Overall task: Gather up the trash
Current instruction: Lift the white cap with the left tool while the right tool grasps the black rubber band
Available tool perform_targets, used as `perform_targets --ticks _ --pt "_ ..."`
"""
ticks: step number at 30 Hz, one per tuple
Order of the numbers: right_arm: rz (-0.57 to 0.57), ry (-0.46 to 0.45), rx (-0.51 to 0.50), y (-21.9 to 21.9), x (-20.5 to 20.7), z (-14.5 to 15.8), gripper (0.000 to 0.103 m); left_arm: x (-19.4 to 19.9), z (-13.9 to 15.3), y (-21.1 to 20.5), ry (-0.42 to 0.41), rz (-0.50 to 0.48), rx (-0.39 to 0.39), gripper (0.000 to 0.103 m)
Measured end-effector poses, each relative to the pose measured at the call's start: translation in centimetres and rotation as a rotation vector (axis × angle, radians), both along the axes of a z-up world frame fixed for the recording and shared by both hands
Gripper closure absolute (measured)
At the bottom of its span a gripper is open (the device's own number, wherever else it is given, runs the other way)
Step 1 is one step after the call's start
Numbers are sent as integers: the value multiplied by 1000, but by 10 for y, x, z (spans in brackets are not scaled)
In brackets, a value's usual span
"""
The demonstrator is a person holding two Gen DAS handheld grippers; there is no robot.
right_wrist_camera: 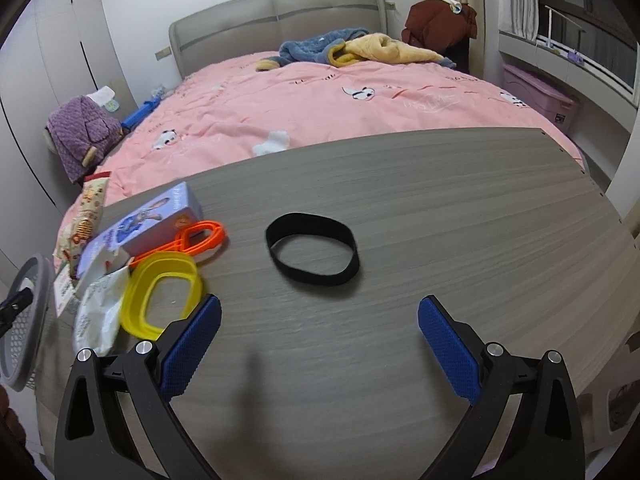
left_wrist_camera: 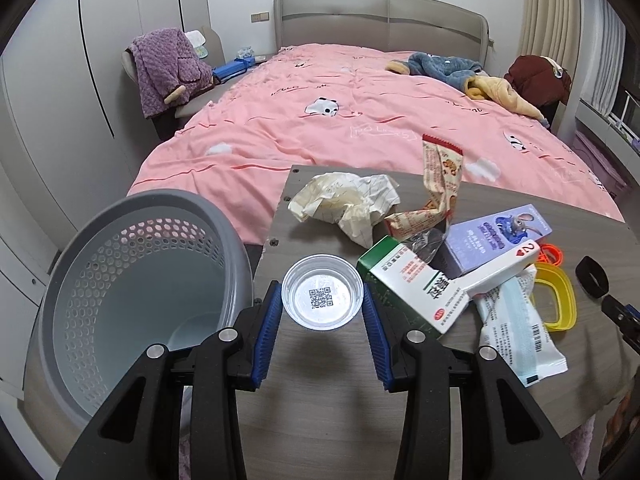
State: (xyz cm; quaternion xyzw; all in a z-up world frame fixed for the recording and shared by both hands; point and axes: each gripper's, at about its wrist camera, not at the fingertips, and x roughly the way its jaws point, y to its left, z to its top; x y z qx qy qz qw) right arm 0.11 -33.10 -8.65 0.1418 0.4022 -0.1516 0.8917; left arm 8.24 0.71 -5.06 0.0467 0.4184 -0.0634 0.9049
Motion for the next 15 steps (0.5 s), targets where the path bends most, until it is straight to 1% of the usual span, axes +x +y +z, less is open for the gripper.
perform_targets --ticks 4,9,13,15 --pt "0 37 -29 -10 15 -3 6 -3 3 -6 -1 -13 1 64" --pt "4 83 -35 -17 32 -11 6 -6 7 -13 -6 -26 3 64" --pt "17 137 -88 -17 41 -16 6 -5 8 -15 -1 -27 5 64" --pt "26 144 -90 -16 43 -17 6 -4 8 -16 1 -27 5 64"
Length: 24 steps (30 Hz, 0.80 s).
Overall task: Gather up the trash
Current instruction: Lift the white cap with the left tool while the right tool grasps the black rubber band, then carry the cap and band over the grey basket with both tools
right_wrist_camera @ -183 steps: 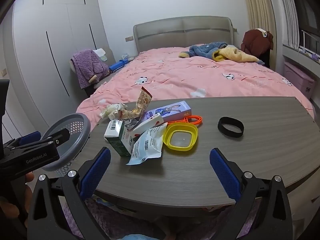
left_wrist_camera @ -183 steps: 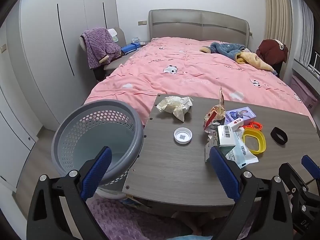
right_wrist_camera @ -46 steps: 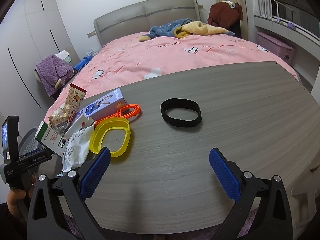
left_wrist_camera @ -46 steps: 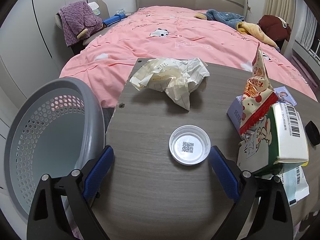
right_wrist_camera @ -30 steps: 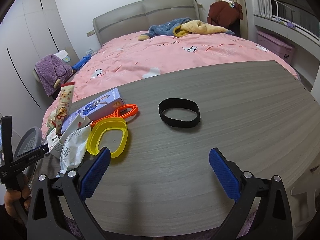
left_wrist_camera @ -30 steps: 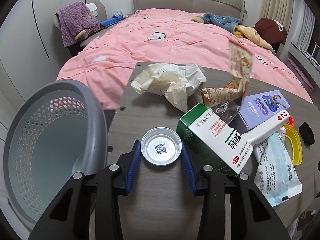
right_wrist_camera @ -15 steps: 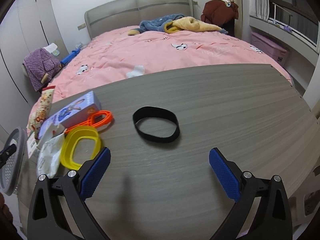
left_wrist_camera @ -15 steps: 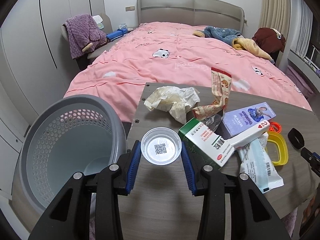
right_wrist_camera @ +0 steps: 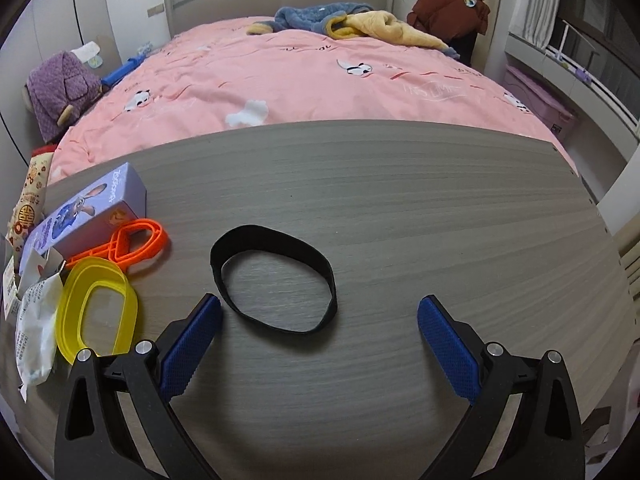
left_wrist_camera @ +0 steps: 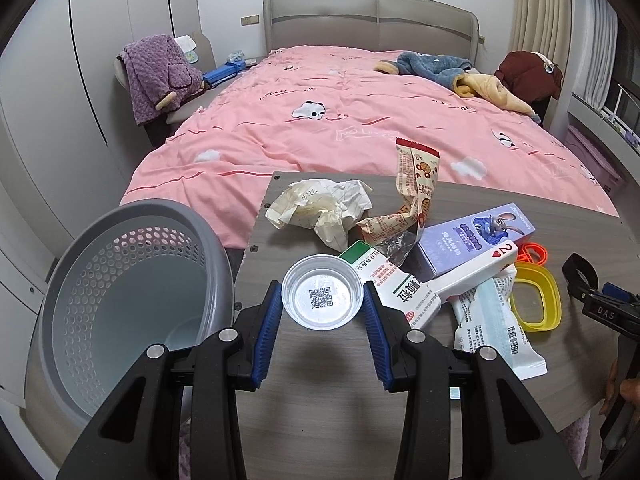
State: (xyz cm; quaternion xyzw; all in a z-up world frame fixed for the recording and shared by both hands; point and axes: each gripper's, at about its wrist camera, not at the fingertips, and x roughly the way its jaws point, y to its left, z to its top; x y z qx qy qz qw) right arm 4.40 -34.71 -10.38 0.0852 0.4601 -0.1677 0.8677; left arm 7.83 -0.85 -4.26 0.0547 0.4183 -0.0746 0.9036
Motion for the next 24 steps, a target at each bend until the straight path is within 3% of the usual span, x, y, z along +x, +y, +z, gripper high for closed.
perform_targets --ticks 5,8,10,13,15,17,24 --pt "27 13 7 0 8 -1 7 0 0 -2 3 -4 0 64" --pt "47 5 7 3 7 -1 14 -2 1 -3 4 -6 -5 64" --pt "61 -8 3 7 5 2 26 -3 1 -3 5 -6 -5 64" --pt "84 -22 -2 11 3 5 51 -4 2 -3 8 -7 -7 64" --pt "91 -27 -1 15 2 7 75 -6 2 -3 7 -8 -11 64" --pt "98 -35 14 16 0 8 87 -6 3 -1 6 -8 -15 64" --pt "103 -87 59 26 -15 23 88 -13 4 9 0 -3 -38 64"
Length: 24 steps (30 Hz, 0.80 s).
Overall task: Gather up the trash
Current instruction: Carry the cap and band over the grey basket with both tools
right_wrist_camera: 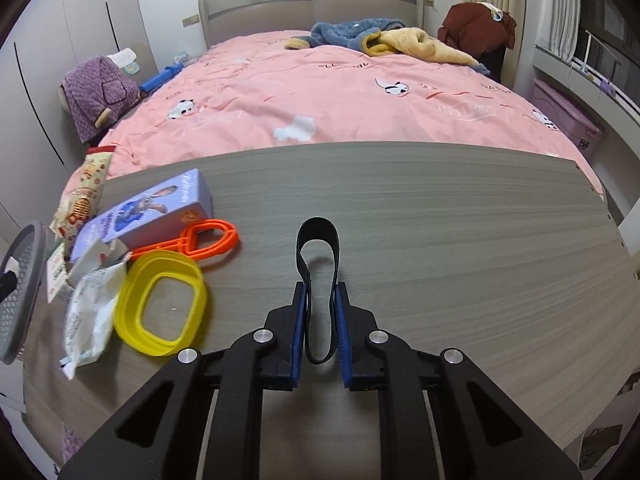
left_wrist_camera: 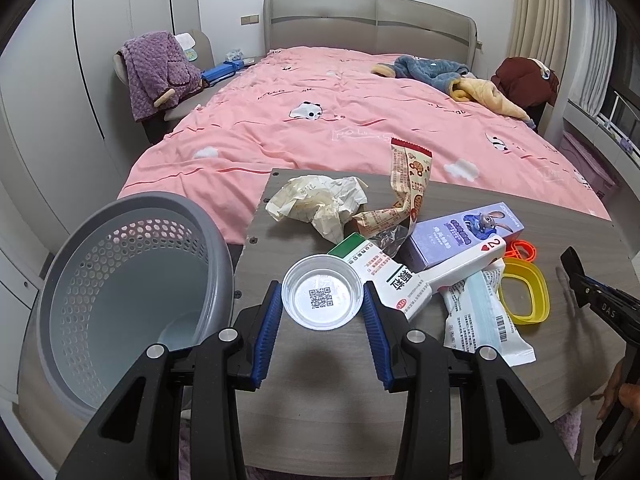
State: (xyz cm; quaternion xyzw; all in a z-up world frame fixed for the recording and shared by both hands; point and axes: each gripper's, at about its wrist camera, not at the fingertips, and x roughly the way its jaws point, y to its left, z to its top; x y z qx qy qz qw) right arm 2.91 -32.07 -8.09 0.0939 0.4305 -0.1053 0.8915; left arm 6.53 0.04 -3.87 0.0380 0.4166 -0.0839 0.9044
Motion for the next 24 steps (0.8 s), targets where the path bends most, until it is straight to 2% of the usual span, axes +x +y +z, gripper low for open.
perform_targets --ticks 7,14,17,24 --pt "86 -96 47 47 -11 39 88 -4 7 30 -23 37 -14 64" --pt "302 -165 109 139 18 71 88 -2 16 88 -59 122 15 64" --pt "406 -166 117 187 35 75 88 1 15 119 -57 164 28 64" --pt "606 -90 167 298 79 59 88 9 1 172 -23 235 34 64"
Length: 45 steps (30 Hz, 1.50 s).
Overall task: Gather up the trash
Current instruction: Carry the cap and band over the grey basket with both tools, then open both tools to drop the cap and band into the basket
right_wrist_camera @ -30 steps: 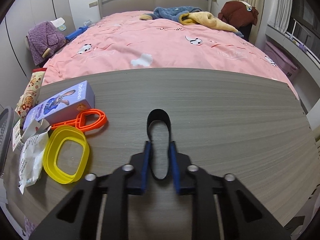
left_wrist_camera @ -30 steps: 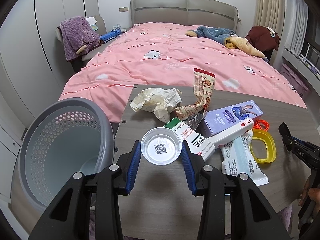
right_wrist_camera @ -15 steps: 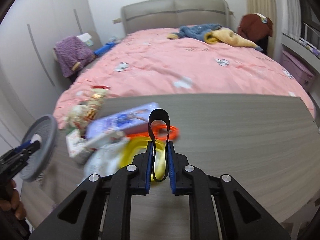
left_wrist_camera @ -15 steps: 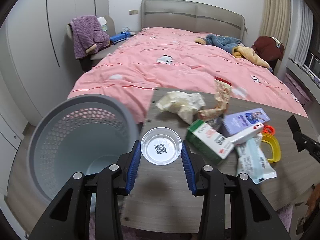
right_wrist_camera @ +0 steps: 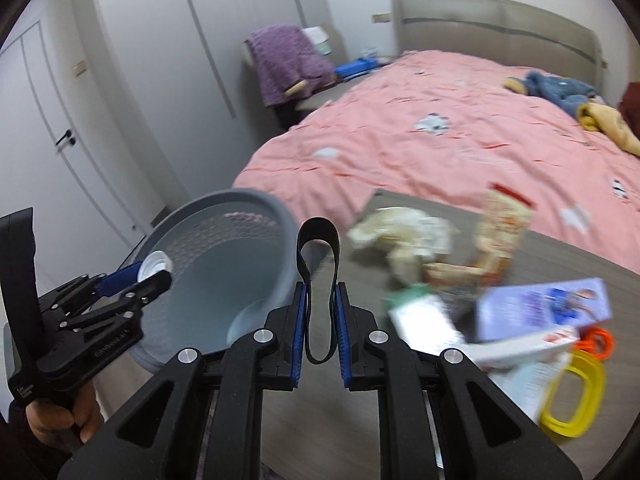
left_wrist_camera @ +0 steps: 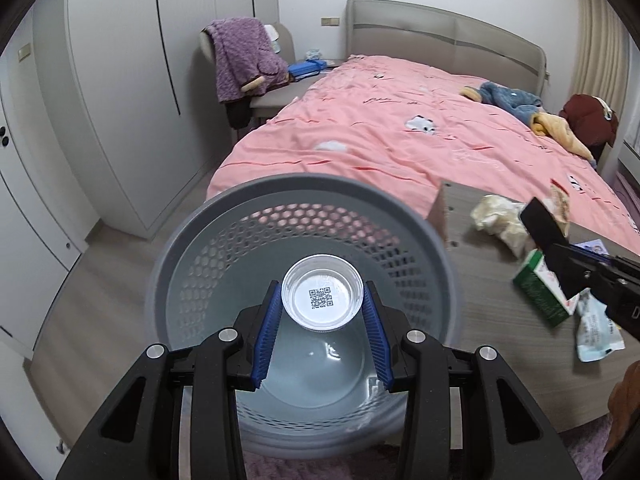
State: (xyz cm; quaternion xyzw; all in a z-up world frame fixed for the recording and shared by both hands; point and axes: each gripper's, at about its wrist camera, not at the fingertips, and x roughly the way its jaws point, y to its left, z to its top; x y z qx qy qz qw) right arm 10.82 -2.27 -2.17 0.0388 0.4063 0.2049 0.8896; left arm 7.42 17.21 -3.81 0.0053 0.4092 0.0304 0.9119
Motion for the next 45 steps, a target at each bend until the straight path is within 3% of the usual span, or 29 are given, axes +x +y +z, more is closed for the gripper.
perform_targets --ticks 7,16,22,27,45 --pt "100 53 2 68 23 -18 88 10 -16 37 42 55 -15 64" --pt "158 88 -21 97 35 -35 88 21 -28 58 65 91 -27 64" --pt "169 73 -28 100 37 -35 84 24 -28 61 64 99 -38 61" --pt "171 42 -26 101 33 -28 57 24 -27 62 60 114 -38 44" --pt "152 20 -30 95 27 -24 52 15 -22 65 46 151 -27 38"
